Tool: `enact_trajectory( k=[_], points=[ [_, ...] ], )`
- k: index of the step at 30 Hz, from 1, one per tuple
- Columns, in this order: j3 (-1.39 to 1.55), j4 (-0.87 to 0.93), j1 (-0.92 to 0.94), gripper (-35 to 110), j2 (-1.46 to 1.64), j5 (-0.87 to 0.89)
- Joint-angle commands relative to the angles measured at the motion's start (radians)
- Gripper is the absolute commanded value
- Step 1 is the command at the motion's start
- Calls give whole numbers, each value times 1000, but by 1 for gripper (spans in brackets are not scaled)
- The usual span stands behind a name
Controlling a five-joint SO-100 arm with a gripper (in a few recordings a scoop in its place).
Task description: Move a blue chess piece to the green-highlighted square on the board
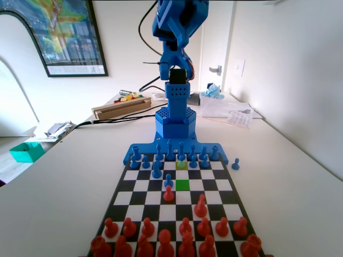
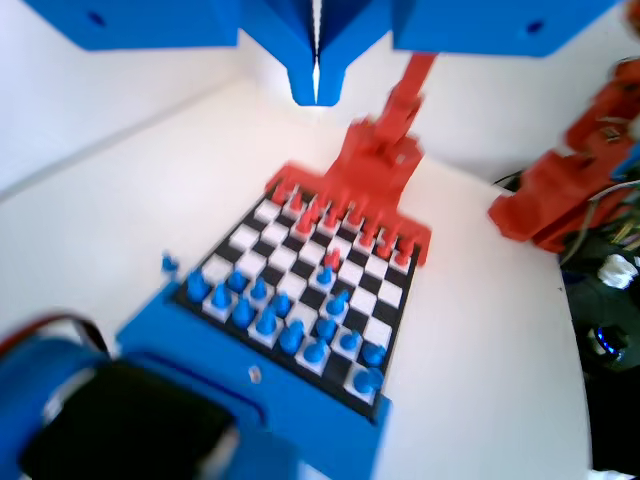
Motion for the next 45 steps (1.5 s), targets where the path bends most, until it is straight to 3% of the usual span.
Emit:
enact_trajectory(
  k=[1, 8, 13, 23, 37, 45],
  points=[
    [-64, 34, 69, 1, -121, -166],
    [-84, 14, 181, 1, -350, -314],
    [-75, -32, 192, 1, -480, -321],
    [38, -242, 195, 1, -627, -212],
    [179, -383, 141, 3, -782, -112],
    [334, -600, 110, 8, -764, -37]
  ],
)
